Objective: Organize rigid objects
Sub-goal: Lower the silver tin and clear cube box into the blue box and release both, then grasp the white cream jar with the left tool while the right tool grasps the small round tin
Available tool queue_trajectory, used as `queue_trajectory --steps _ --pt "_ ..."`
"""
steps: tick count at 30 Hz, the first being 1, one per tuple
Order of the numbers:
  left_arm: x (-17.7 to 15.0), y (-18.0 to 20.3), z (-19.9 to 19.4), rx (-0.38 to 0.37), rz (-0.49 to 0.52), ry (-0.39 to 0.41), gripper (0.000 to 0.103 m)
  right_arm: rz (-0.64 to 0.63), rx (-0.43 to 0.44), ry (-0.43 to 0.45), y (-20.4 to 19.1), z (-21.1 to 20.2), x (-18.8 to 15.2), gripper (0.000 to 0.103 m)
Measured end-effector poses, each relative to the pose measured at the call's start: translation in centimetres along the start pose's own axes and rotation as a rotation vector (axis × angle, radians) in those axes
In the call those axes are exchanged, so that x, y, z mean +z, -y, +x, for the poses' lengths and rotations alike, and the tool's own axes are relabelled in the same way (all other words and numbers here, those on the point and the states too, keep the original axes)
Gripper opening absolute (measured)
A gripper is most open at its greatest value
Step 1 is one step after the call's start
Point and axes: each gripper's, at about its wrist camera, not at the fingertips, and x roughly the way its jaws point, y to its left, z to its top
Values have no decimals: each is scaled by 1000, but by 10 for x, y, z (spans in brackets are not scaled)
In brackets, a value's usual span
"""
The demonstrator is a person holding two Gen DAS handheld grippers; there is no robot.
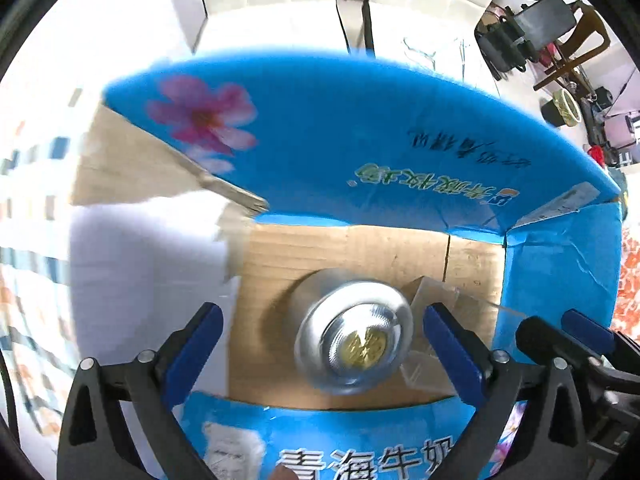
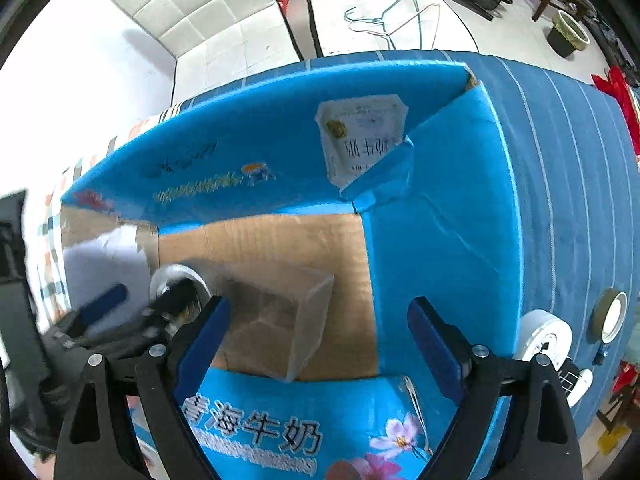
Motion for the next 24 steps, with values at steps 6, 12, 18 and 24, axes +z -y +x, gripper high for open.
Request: queue_trajectory --steps 6,12,18,24 --pt "-33 -13 -34 75 7 96 103 -56 18 16 -3 -12 -31 103" --pt "-62 -11 -67 96 -14 147 103 -125 26 49 -7 -39 -69 103" --pt "-96 -1 -101 137 -8 209 103 -191 38 88 -9 -72 -105 103" --pt "-119 5 -145 144 -21 271 103 -245 37 154 -10 -123 -139 103"
